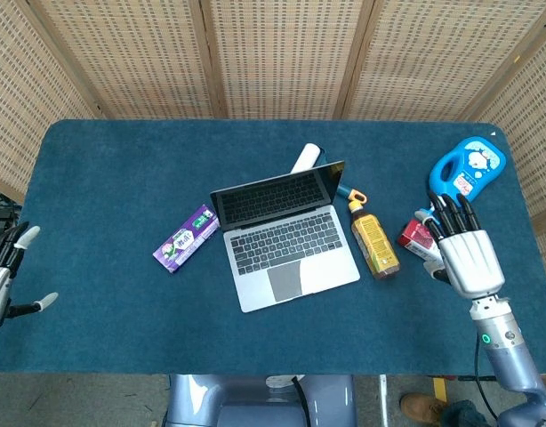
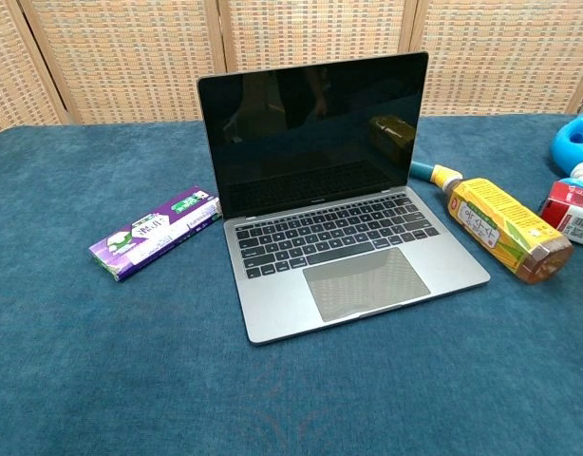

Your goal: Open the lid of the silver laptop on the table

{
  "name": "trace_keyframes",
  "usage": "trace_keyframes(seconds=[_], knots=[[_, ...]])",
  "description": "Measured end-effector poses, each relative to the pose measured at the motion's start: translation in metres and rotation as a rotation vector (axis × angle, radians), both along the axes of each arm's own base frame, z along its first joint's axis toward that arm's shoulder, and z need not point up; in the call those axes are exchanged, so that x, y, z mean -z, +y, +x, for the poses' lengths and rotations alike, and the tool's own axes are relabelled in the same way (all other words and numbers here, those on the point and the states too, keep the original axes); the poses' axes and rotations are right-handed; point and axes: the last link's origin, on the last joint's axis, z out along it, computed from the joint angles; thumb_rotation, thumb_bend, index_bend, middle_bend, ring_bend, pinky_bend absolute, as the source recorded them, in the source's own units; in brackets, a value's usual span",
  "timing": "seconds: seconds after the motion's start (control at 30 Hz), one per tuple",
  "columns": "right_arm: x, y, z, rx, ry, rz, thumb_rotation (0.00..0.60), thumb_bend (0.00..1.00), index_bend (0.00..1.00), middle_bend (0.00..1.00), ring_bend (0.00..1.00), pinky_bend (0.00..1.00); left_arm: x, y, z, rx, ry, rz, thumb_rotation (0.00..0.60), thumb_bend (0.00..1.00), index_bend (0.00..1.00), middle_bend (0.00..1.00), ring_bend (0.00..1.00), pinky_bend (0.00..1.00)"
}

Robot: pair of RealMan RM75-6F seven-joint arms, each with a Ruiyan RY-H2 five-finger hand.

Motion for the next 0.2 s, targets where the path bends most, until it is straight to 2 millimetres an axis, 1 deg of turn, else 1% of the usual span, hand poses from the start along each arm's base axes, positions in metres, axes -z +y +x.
trace_keyframes(seconds=[0.1,0.2], knots=[[0.002,0.018,-0.02,0.041,-0.008,-0.008,0.6,0.0,0.21,0.05,0.0,0.0,-0.005,-0.012,-0.006,-0.054,0.011,0.015,0.6,0.0,0.0,0.0,0.0,0.0],[0.002,0.034,-0.035,0.061,-0.005,-0.036,0.6,0.0,0.21,0.05,0.0,0.0,-0.006,-0.017,-0.01,-0.087,0.013,0.022,0.6,0.0,0.0,0.0,0.0,0.0]])
